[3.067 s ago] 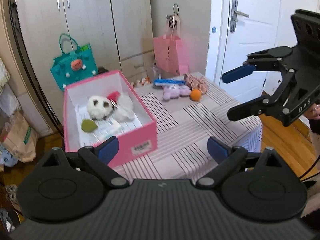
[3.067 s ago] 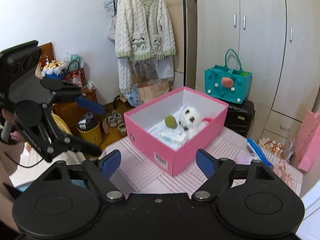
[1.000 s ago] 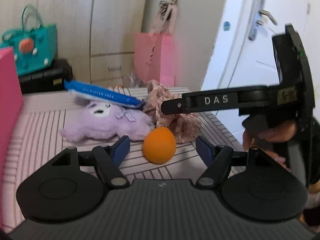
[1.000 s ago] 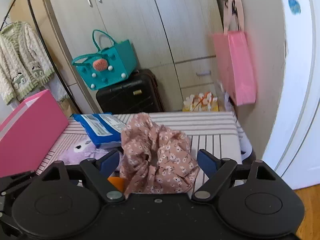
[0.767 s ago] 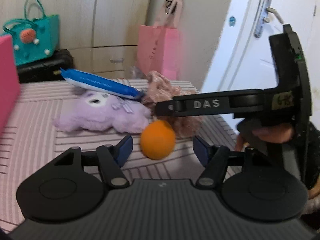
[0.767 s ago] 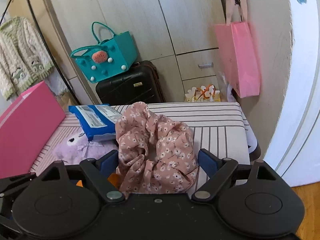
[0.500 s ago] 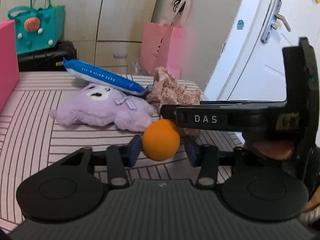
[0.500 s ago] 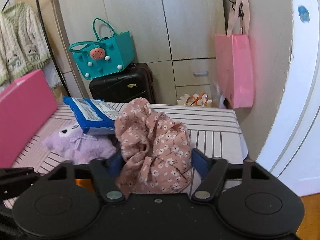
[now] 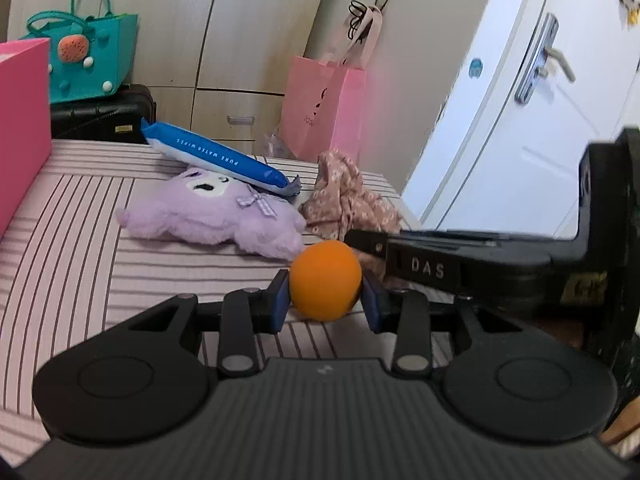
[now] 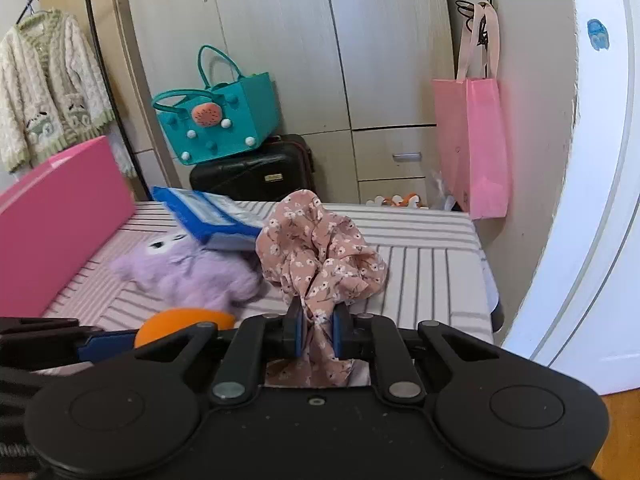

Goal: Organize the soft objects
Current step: 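Close the left tool on the orange sponge ball while the right tool grasps the floral scrunchie, then carry the orange ball in the left tool and the scrunchie in the right tool over the box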

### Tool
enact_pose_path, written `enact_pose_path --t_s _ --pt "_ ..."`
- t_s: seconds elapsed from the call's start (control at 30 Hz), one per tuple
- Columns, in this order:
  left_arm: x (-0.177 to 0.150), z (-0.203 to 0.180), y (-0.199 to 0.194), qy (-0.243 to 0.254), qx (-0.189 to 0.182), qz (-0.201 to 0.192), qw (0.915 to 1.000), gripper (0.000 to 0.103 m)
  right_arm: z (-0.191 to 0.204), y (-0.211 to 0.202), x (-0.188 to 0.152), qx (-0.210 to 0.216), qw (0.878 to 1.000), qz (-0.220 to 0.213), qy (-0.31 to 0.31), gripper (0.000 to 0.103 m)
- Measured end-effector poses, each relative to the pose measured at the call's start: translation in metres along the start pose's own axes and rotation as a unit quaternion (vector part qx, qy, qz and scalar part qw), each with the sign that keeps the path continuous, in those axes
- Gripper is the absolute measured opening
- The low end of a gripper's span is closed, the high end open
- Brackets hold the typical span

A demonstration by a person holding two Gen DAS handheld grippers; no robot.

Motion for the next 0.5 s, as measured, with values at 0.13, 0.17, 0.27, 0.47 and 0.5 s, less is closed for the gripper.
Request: enact_pose_path --t_s 0.13,0.17,0.27,0.47,0.5 --pt "0.002 0.001 -0.012 0.008 0.002 -0.006 0.9999 0.036 0.008 -0.016 -0.004 0.001 1.0 -0.001 0.007 0.016" --pt "0.002 0.002 -0.016 0.008 0.001 -0.002 1.0 0.036 0.01 -0.021 -0.005 0.001 1.0 -0.003 0.011 0.017" --pt "0.006 0.007 -0.029 -0.002 -0.002 0.0 1.0 0.036 0.015 -0.039 -0.007 0.02 0.998 -0.01 0.052 0.017" --pt "0.017 0.017 -0.061 0.001 0.001 -0.013 0.9999 0.036 0.033 -0.071 -0.02 0.02 0.997 -0.01 0.08 0.018" --pt "0.018 0.02 -0.066 0.0 0.003 -0.012 0.9999 0.036 0.037 -0.074 -0.023 0.019 0.996 -0.006 0.085 0.018"
Point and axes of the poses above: each gripper's, at about its wrist camera, not at the fingertips, and y roughly the way its jaws point, z to its left, x to its top, the point moved 10 cm from there along y, roughly the way its jaws point, and after that the axes turned 13 degrees about -z, right-handed, at the moved point
